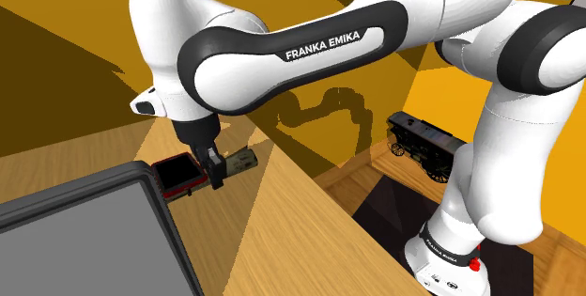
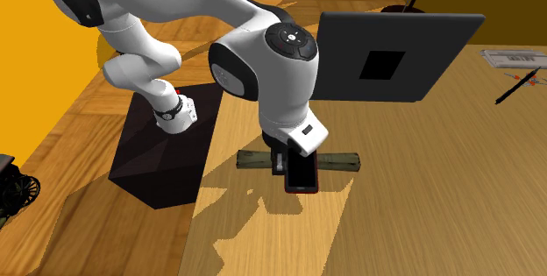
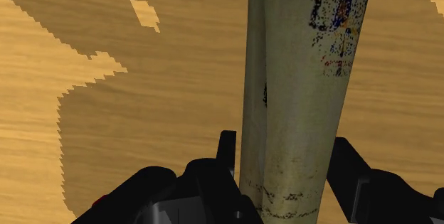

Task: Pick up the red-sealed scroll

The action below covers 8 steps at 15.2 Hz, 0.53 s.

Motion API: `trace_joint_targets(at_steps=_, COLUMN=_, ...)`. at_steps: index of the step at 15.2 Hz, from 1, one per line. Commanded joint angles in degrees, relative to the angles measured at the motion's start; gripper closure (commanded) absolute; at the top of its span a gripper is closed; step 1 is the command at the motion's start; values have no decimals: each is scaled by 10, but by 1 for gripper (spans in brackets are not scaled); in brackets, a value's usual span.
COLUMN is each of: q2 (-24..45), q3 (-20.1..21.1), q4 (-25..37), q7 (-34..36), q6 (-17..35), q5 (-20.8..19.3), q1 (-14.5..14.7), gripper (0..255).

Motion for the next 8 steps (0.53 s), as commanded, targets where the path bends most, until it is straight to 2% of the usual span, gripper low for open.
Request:
trace_joint_targets(at_steps=1, q2=0, q3=0, q4=0, q7=0, q6=0, q5=0, q1=0, gripper=255)
trace_joint_targets(at_steps=8, q2=-1, q3=0, q4=6, q7=0, q6=-7, q5=1, q1=0, gripper=255)
